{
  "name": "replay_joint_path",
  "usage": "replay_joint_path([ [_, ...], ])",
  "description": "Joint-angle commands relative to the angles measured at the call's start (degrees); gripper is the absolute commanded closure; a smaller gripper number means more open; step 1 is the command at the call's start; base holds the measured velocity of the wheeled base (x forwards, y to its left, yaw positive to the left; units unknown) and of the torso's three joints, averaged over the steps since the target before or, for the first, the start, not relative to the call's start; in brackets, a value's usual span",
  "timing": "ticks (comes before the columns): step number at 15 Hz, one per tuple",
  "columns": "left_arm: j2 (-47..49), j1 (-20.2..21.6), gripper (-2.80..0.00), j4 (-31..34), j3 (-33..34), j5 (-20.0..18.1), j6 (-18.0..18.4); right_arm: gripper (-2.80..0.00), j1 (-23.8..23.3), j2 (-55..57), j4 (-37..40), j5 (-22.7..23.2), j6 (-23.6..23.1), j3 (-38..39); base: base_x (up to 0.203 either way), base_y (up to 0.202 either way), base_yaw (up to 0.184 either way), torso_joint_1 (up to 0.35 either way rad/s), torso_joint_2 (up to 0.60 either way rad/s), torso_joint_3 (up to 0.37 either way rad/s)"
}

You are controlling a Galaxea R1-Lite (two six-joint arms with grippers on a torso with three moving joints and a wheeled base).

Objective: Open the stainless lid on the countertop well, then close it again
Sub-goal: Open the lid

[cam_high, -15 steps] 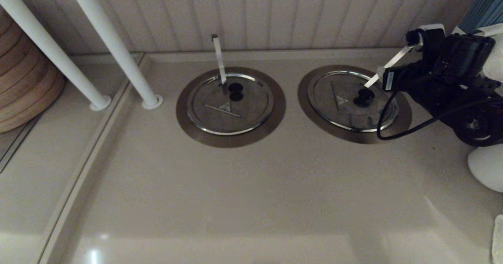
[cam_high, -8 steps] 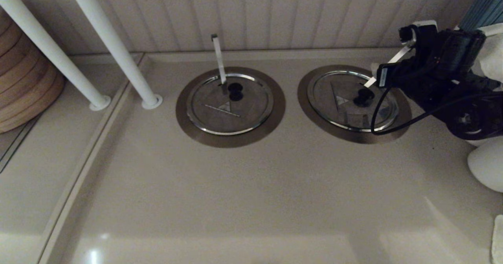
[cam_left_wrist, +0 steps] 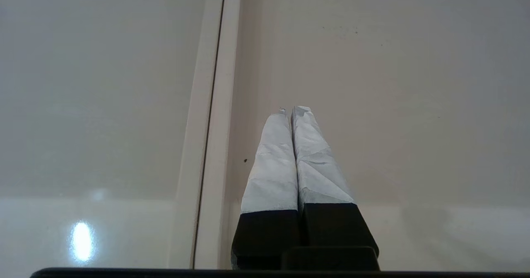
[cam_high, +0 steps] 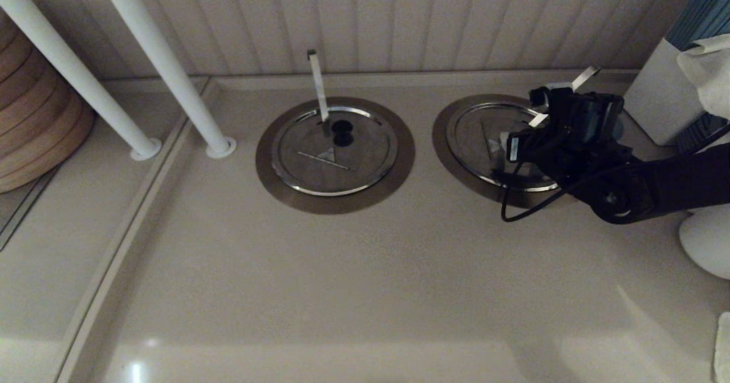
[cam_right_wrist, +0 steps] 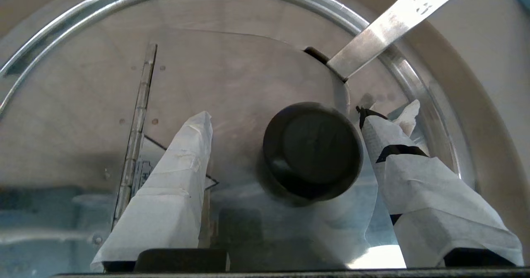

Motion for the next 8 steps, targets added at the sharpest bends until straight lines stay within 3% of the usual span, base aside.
replay_joint_path([
  [1, 0.0, 0.0, 0.00, 0.0, 0.0, 0.0, 0.0, -2.80, 0.3, 1.4, -1.1, -0.6, 0.0, 0.1, 0.000, 0.000, 0.000, 0.000, 0.00, 0.000],
  [8, 0.0, 0.0, 0.00, 0.0, 0.0, 0.0, -0.1, -2.80, 1.7, 1.5, -5.3, -0.7, 1.5, 0.2, 0.000, 0.000, 0.000, 0.000, 0.00, 0.000],
])
